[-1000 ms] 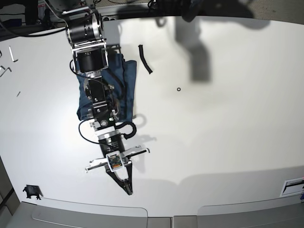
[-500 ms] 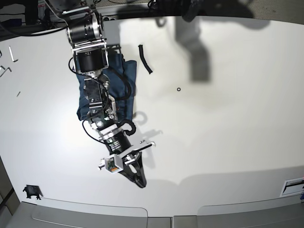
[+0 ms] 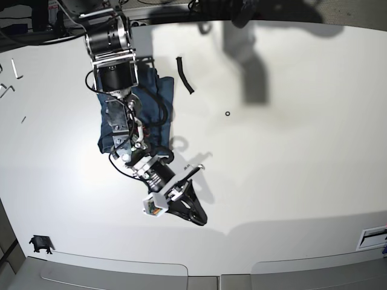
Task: Fold the T-shirt properly
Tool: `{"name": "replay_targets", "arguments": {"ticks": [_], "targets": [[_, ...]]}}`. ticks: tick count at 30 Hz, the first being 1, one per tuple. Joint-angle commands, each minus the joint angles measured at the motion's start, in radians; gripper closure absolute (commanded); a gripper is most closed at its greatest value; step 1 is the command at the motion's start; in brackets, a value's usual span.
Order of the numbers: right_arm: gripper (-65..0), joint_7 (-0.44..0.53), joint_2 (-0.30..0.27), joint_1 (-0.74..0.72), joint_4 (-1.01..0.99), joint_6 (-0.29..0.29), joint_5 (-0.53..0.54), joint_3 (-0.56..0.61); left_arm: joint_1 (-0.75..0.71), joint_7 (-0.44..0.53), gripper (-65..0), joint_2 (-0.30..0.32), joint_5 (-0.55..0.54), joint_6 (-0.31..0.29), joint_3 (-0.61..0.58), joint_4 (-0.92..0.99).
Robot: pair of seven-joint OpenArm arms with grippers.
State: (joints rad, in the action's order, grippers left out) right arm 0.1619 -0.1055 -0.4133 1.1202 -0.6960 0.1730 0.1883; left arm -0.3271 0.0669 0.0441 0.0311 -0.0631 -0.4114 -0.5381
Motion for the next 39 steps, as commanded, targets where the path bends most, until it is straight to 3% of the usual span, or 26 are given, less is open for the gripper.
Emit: {"name": "replay_targets", "arguments": {"ticks": [1, 6, 14, 21, 28, 39], "targets": [[0.0, 0.027, -0.002, -0.032, 0.017, -0.002, 0.018, -0.004, -0.011, 0.009, -8.1, -0.008, 0.002, -0.011, -0.002, -0.005], [0.0, 0.026, -0.002, -0.032, 0.017, -0.002, 0.018, -0.003, -0.011, 0.009, -8.1, -0.008, 0.002, -0.011, -0.002, -0.005], [0.0, -0.073, -0.002, -0.032, 0.017, -0.002, 0.023, -0.004, -0.011, 0.009, -8.1, -0.008, 0.002, -0.011, -0.002, -0.005], [0.0, -0.074, -0.002, -0.032, 0.017, -0.002, 0.128, -0.004, -0.011, 0.009, -8.1, -0.008, 0.002, -0.01, -0.002, -0.005], [0.0, -0.126, -0.002, -0.032, 0.017, -0.002, 0.13, -0.004, -0.011, 0.009, -8.1, -0.008, 0.002, -0.011, -0.002, -0.005], [0.0, -0.035, -0.002, -0.038, 0.017, -0.002, 0.127, -0.04, -0.011, 0.01, -8.1, -0.008, 0.002, -0.01, -0.002, -0.005]]}}
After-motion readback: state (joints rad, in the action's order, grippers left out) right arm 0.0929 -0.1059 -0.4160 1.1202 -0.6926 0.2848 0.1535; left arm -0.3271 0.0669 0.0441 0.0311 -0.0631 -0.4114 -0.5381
